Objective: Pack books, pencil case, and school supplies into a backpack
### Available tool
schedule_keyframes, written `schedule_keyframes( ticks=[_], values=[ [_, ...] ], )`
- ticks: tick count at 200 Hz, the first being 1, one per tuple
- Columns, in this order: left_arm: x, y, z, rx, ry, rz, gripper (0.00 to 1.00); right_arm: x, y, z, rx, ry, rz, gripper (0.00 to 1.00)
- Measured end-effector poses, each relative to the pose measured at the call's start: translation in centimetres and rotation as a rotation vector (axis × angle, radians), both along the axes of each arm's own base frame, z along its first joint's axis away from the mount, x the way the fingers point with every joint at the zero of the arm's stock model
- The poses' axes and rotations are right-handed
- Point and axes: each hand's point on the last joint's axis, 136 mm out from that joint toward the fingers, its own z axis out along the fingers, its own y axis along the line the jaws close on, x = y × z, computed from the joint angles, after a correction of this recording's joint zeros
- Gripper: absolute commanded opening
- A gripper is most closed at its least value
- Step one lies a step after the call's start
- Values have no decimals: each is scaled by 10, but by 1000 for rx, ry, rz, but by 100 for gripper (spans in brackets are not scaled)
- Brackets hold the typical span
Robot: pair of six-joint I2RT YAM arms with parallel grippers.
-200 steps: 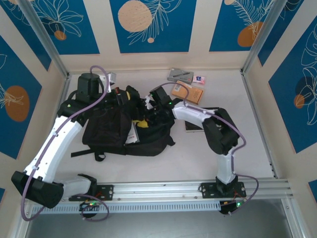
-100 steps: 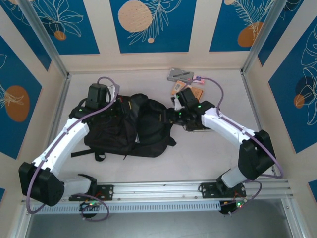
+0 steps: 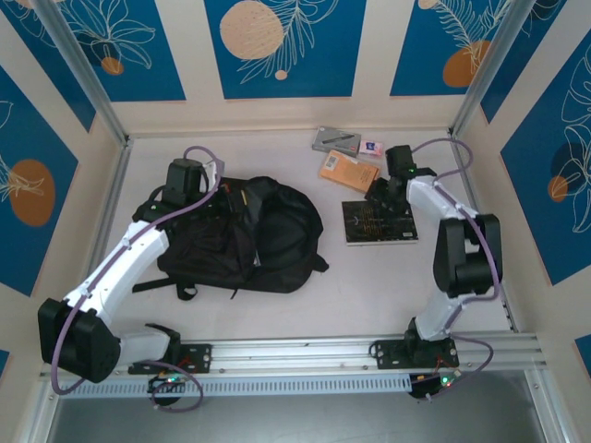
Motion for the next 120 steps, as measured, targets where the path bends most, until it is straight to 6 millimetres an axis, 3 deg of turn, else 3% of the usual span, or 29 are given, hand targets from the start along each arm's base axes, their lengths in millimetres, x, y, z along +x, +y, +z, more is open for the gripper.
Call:
schedule_keyframes(
  ticks=[21, 48, 90, 120],
  values=[
    [2, 9, -5, 34, 7, 43, 0, 15, -21, -25, 11, 57, -53, 66],
    [6, 25, -5, 70, 2, 110, 0, 15, -17, -45, 10, 113, -44, 65],
    [12, 67, -8, 119, 25, 280, 0, 6, 15, -45, 7, 120, 28, 62],
    [13, 95, -17, 147, 76, 400, 0, -23, 38, -45, 60, 125, 55, 61]
  ],
)
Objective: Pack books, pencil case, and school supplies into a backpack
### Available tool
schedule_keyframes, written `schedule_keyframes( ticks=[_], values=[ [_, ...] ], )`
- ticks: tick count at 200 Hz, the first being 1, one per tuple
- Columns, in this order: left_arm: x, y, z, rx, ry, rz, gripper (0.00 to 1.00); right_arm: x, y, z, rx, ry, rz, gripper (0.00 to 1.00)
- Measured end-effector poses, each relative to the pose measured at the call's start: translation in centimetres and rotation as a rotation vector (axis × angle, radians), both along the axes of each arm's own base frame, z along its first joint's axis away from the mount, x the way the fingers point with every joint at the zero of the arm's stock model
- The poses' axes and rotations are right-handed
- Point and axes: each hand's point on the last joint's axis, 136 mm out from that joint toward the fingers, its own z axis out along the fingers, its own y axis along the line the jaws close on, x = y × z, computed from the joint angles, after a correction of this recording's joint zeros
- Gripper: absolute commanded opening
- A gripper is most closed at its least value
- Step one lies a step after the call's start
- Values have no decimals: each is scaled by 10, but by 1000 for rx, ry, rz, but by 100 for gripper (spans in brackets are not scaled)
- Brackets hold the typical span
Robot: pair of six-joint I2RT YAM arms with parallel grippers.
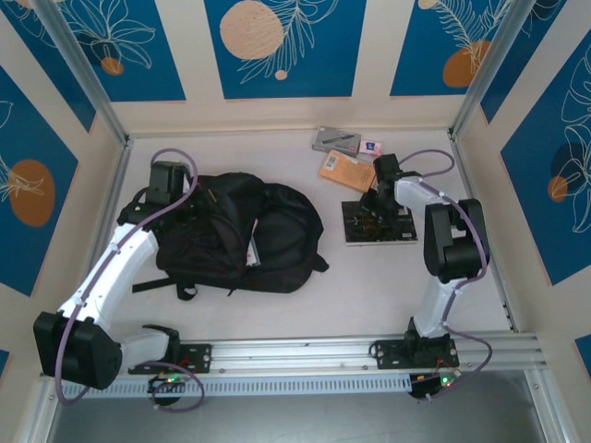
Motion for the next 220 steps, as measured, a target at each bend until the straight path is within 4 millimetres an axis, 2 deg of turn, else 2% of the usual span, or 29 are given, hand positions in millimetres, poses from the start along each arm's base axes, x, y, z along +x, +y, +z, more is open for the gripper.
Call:
schedule_keyframes(
  ticks=[34, 54, 70, 88, 110, 129, 149, 168, 188, 220],
  values=[
    [-1, 20, -6, 16, 30, 77, 0, -35, 30, 4, 101, 43, 50, 62],
    [-2, 25, -6, 23, 35, 94, 0, -40, 37, 7, 110, 57, 74, 64],
    [-1, 26, -5, 19, 29, 95, 0, -31, 32, 17, 95, 37, 64, 65],
    [1, 24, -3, 10, 18, 89, 0, -3, 13, 40, 74, -35, 13, 66],
    [0, 23, -1, 1, 8, 82, 0, 42, -20, 64, 60, -122, -70, 69],
    [-2, 22, -1, -5, 6, 77, 0, 75, -50, 62, 45, -136, -122, 70],
    [-1, 20, 0, -16, -5, 68, 0, 97, -78, 43, 32, -87, -146, 70],
    [0, 18, 1, -25, -10, 61, 0, 104, -99, 20, 32, -22, -160, 70],
    [0, 16, 2, -33, -13, 54, 0, 96, -115, 2, 12, 53, -174, 70],
    [1, 14, 4, -40, -21, 48, 0, 79, -121, -5, -39, 132, -168, 69]
  ],
)
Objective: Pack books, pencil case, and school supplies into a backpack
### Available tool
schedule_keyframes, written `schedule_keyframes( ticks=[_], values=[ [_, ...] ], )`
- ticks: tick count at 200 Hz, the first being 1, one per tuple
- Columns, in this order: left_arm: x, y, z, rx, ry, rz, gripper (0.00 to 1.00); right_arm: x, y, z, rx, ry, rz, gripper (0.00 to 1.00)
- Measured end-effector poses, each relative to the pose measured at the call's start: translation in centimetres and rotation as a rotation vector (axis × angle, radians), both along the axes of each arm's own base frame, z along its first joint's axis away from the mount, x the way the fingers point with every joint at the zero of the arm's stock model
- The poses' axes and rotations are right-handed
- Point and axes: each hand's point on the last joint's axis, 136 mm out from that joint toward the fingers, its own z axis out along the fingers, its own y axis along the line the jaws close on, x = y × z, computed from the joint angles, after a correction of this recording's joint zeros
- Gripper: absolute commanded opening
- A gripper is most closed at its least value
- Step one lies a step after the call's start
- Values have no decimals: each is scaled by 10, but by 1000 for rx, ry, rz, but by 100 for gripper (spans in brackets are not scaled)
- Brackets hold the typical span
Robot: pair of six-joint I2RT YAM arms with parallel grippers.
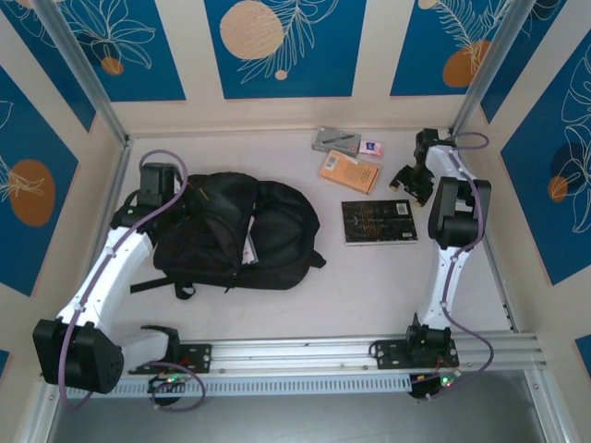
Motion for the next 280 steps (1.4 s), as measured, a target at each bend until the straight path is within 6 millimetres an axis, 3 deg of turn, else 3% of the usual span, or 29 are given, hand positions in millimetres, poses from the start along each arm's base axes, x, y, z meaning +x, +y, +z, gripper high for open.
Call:
schedule_keyframes(
  ticks=[57, 94, 136, 175, 204, 216, 254, 280],
  values=[
    [1, 4, 0, -6, 1, 17, 0, -17, 10, -11, -84, 53, 54, 54],
    [0, 10, 0, -8, 7, 47, 0, -42, 20, -10, -59, 65, 34, 50],
    [-5, 23, 0, 4, 20, 105, 0, -97, 48, -11, -3, 111, 0, 49],
    [-6, 41, 2, 23, 16, 172, 2, -176, 86, -10, 106, 140, -80, 53],
    [-4, 45, 4, 15, 5, 188, 42, -222, 109, -11, 204, 135, -119, 58],
    [-2, 41, 5, 7, -2, 162, 52, -232, 117, -7, 231, 125, -103, 59],
    [4, 13, 16, -6, -26, 28, 75, -227, 137, 20, 117, 9, 118, 61],
    [-3, -26, 41, 53, -80, -105, 90, -213, 148, 44, -65, -110, 295, 64]
  ],
)
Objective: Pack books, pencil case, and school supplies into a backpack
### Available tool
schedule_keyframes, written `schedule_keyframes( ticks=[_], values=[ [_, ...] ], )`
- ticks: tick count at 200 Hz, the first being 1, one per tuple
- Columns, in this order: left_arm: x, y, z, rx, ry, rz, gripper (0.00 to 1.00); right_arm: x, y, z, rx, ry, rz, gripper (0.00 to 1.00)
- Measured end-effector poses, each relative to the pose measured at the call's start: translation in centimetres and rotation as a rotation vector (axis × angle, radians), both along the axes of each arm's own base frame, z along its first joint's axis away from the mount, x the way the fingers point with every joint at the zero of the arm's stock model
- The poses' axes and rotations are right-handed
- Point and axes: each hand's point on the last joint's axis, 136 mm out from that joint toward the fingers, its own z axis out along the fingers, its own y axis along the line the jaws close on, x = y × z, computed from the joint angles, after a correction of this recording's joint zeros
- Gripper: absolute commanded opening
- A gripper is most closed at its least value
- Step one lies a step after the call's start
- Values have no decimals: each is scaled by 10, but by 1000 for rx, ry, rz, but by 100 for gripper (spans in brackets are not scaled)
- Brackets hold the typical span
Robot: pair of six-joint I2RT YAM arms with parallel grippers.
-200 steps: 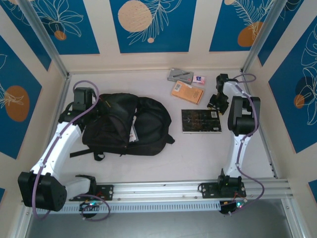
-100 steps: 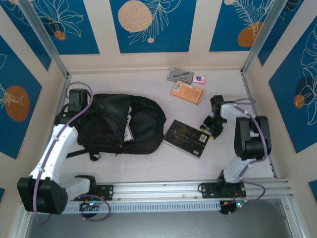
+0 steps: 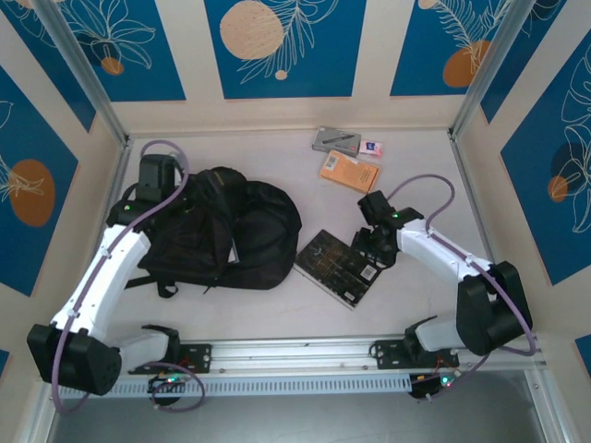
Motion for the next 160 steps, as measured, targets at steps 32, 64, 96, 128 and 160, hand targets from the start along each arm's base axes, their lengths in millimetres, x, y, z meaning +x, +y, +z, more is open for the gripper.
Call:
schedule_keyframes(
  ticks=[32, 64, 96, 128, 160],
  values=[
    [-25, -38, 19, 137, -55, -140, 91, 12, 3, 9, -107, -84, 134, 67],
    [-58, -77, 15, 314, -74, -316, 76, 28, 25, 11, -31, -134, 255, 67],
    [-99, -134, 0, 451, -112, -553, 55, 52, 38, 12, 136, -169, 239, 65],
    [-141, -195, -26, 481, -147, -806, 17, 64, 34, 1, 250, -177, 169, 63],
    [-158, -243, -84, 512, -56, -978, 0, 59, 33, -16, 296, -124, 146, 63]
  ],
)
